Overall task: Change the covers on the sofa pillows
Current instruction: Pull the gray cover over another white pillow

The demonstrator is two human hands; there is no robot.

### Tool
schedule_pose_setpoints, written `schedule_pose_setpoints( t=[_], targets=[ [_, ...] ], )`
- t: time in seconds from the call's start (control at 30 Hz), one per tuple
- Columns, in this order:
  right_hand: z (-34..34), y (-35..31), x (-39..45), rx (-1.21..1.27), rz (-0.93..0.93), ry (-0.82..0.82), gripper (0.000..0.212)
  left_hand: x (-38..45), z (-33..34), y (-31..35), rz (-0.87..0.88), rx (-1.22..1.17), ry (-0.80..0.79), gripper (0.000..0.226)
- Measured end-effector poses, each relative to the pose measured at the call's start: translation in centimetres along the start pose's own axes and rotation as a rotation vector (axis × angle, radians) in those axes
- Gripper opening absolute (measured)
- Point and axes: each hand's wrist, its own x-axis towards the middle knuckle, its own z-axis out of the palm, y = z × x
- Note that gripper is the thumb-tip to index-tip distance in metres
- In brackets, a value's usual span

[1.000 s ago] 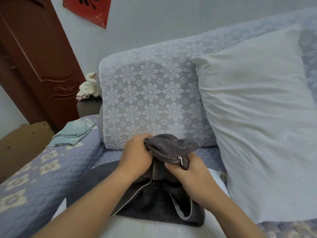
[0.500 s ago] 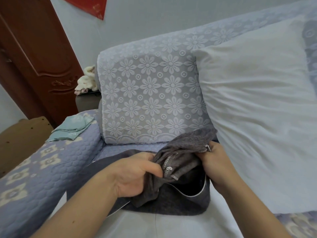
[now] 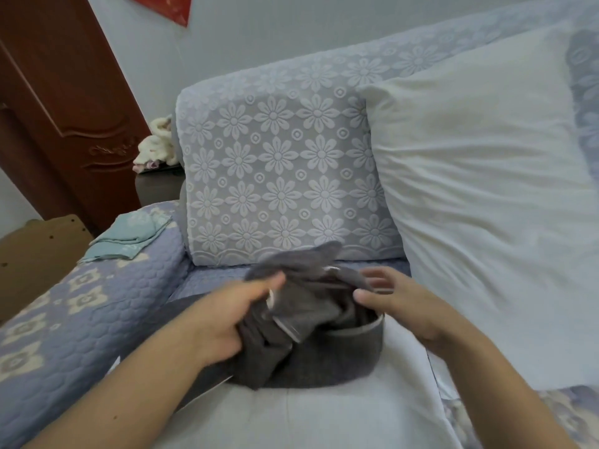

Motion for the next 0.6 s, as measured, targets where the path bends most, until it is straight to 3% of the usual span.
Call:
schedule_pose_setpoints(
  t=[0.1, 0.17, 0.23, 0.3, 0.37, 0.4, 0.53, 0.6],
  targets=[
    [-2.3, 2.2, 0.4, -0.348, 0.236, 0.184, 0.069, 1.0, -1.9, 3.3, 0.067, -0.219, 0.235, 0.031],
    [-1.8, 4.3, 0.4, -0.564, 0.395, 0.176, 0.079, 1.6, -3.8, 5.3, 0.153, -0.294, 0.342, 0.035],
    [-0.8, 5.9, 0.3, -0.472, 0.480, 0.166, 0.075, 2.1, -5.1, 7.0, 0.283, -0.304, 0.460, 0.038],
    [0.2, 5.6, 0.3, -0.203, 0.469, 0.212, 0.075, 1.2, -5.7, 9.0, 0.413, -0.260, 0.552, 0.045],
    [0.9, 4.3, 0.6, -0.074, 0.341, 0.326, 0.059, 0.2, -6.0, 11.7, 0.537, -0.201, 0.599, 0.040],
    [1.4, 3.2, 0.6, -0.135, 0.245, 0.369, 0.047, -0.2, -5.9, 13.1, 0.580, -0.165, 0.602, 0.039],
    [3.2, -7.0, 0.4, -0.373, -0.363, 0.530, 0.013, -3.7, -6.9, 18.9, 0.711, -0.102, 0.612, 0.042],
    [3.2, -14.3, -0.3, -0.464, -0.657, 0.558, 0.013, -5.8, -7.7, 21.9, 0.769, -0.099, 0.654, 0.043]
  ],
)
